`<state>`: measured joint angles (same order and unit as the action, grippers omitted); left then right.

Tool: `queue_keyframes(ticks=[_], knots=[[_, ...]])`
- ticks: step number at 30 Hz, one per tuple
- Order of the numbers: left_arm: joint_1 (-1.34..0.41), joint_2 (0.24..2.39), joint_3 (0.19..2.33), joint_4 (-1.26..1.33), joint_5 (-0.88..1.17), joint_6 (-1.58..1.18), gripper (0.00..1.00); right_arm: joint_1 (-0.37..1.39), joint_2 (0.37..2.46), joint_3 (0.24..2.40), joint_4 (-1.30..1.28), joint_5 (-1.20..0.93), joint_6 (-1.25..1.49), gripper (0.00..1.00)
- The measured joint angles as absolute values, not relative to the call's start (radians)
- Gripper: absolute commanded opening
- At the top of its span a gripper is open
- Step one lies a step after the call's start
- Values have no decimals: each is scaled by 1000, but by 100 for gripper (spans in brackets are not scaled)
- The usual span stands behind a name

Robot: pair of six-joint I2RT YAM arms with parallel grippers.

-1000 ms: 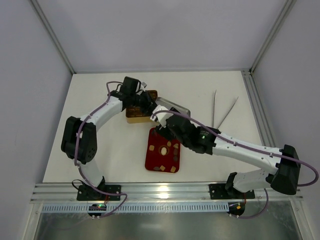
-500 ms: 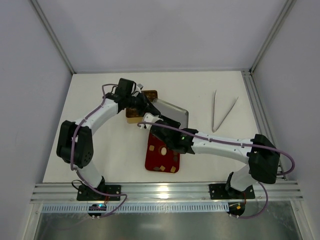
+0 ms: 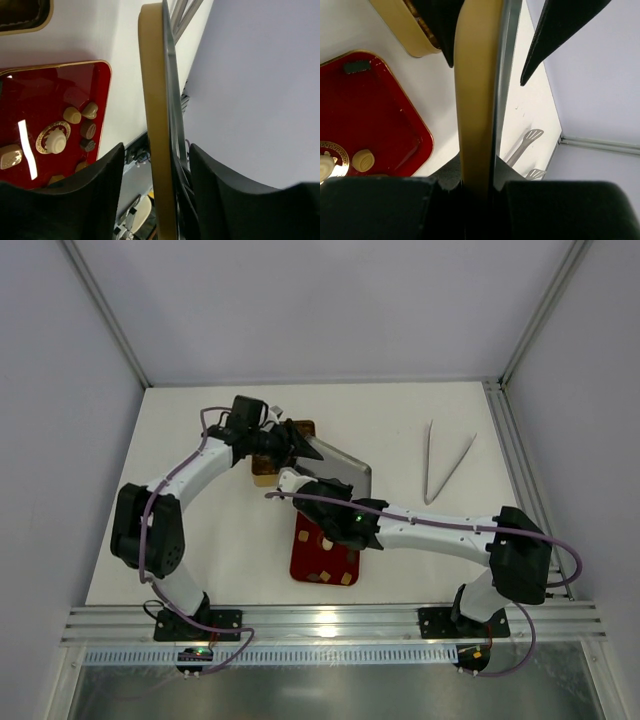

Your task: Pack the chocolate

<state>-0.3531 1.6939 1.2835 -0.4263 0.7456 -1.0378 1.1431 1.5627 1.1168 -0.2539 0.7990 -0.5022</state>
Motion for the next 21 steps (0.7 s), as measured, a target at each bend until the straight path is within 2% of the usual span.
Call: queue_keyframes(ticks=[2,5,10,21], knots=[[-351,1684,1285,-423,744,-1027,75,1142,1563,1127,-250,800,-497,4],[-344,1670,1291,-422,736,-1010,83,1139,1562,1147,-255,798,-485,4],[-305,1666,1335,-423,713,-984,89,1137,1560,1185,-289,775,-449,4],[-141,1667,1537,-415,675,-961,91,1129,1522,1270,-418,684,-350,4]])
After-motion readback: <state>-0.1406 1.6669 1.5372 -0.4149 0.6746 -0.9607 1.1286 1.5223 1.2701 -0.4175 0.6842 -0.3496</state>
